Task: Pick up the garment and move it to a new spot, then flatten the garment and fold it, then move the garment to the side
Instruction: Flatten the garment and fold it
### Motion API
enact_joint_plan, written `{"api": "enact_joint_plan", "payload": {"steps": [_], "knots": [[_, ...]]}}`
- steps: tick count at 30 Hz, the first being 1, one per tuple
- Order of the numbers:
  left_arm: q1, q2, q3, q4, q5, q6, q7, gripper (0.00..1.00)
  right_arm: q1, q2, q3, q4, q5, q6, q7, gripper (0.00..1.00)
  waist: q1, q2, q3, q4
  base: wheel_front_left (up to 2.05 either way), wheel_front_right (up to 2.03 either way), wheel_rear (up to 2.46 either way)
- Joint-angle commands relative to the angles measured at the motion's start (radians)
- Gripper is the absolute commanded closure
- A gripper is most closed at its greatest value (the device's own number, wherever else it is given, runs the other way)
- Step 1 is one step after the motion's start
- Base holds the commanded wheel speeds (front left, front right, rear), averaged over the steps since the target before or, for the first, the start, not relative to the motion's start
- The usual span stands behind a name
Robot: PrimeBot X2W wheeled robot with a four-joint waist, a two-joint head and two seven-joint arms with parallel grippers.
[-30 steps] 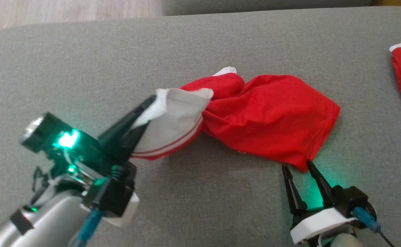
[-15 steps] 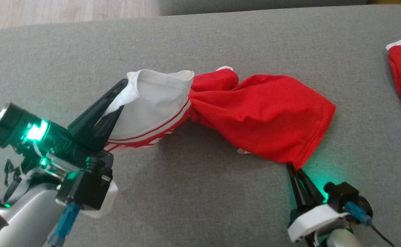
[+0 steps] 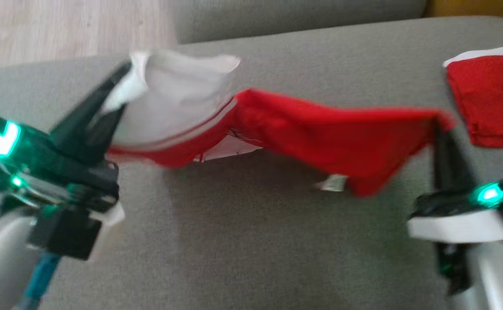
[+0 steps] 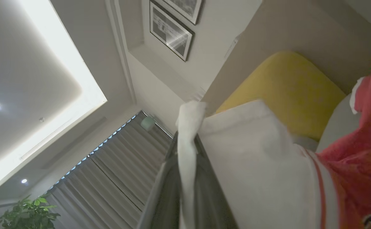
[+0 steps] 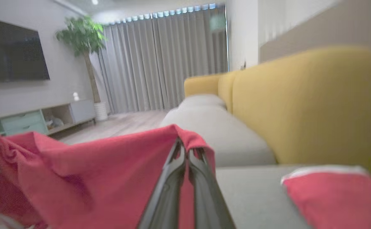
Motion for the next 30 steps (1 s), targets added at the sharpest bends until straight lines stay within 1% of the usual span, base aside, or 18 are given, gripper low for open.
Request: {"api": "enact_joint_plan", "payload": {"steps": [1,3,6,7,8,9,12,14,16,19,21,22,23,24,27,30], "knots": [[-0.077,0.05,0.072,-0.044,-0.013,0.014,-0.006,1.0,-0.045,-0.024,0.004,-0.065,-0.001,0.007,-0.006,1.0,0.0,0.0,-0.025,-0.018,0.0,0.0,0.0],[-0.105,0.059,0.091,-0.074,-0.024,0.006,-0.016,1.0,-0.064,-0.046,-0.042,-0.142,0.005,0.007,-0.006,1.0,0.0,0.0,-0.04,-0.024,0.0,0.0,0.0],[-0.157,0.069,0.119,-0.114,-0.052,-0.015,-0.02,1.0,-0.101,-0.107,-0.09,-0.224,0.002,0.007,-0.006,1.0,0.0,0.0,-0.058,-0.029,0.0,0.0,0.0],[-0.175,0.067,0.124,-0.123,-0.067,-0.026,-0.018,1.0,-0.117,-0.13,-0.101,-0.241,-0.009,0.007,-0.006,1.0,0.0,0.0,-0.064,-0.03,0.0,0.0,0.0],[-0.209,0.06,0.126,-0.124,-0.097,-0.051,-0.007,1.0,-0.156,-0.161,-0.116,-0.247,-0.014,0.007,-0.006,1.0,0.0,0.0,-0.07,-0.031,0.0,0.0,0.0],[-0.225,0.055,0.121,-0.118,-0.111,-0.067,0.0,1.0,-0.175,-0.174,-0.122,-0.227,-0.013,0.007,0.0,1.0,0.0,0.0,-0.071,-0.03,0.0,0.0,0.0],[-0.26,0.015,0.09,-0.068,-0.175,-0.119,0.022,1.0,-0.237,-0.216,-0.1,-0.114,0.004,0.007,0.085,1.0,0.0,0.0,-0.065,-0.02,0.0,0.0,0.0],[-0.276,-0.01,0.064,-0.014,-0.202,-0.15,0.027,1.0,-0.274,-0.238,-0.063,-0.01,0.027,0.007,0.151,1.0,0.0,0.0,-0.049,-0.009,0.0,0.0,0.0],[-0.282,-0.038,0.04,0.041,-0.223,-0.17,0.022,1.0,-0.306,-0.248,-0.025,0.112,0.062,0.007,0.211,1.0,0.0,0.0,-0.026,0.005,0.0,0.0,0.0],[-0.28,-0.078,0.005,0.118,-0.236,-0.188,-0.002,1.0,-0.355,-0.251,0.031,0.281,0.105,0.007,0.238,1.0,0.0,0.0,0.013,0.027,0.0,0.0,0.0],[-0.277,-0.101,-0.02,0.168,-0.237,-0.198,-0.023,1.0,-0.39,-0.24,0.049,0.385,0.132,0.007,0.211,1.0,0.0,0.0,0.036,0.04,0.0,0.0,0.0],[-0.274,-0.113,-0.032,0.195,-0.237,-0.203,-0.033,1.0,-0.406,-0.231,0.056,0.435,0.147,0.007,0.194,0.72,0.0,0.0,0.045,0.045,0.0,0.0,0.0],[-0.275,-0.123,-0.042,0.221,-0.234,-0.206,-0.042,1.0,-0.421,-0.223,0.06,0.478,0.16,0.007,0.172,0.39,0.0,0.0,0.055,0.05,0.0,0.0,0.0],[-0.276,-0.131,-0.053,0.248,-0.227,-0.21,-0.052,1.0,-0.435,-0.216,0.063,0.515,0.17,0.007,0.145,0.0,0.0,0.0,0.061,0.053,0.0,0.0,0.0],[-0.285,-0.154,-0.075,0.325,-0.217,-0.22,-0.076,1.0,-0.45,-0.198,0.084,0.586,0.218,0.007,0.081,0.0,0.0,0.0,0.073,0.056,0.0,0.0,0.0],[-0.298,-0.169,-0.084,0.384,-0.209,-0.227,-0.093,1.0,-0.428,-0.202,0.128,0.597,0.3,0.007,0.058,0.0,0.0,0.0,0.074,0.054,0.0,0.0,0.0]]}}
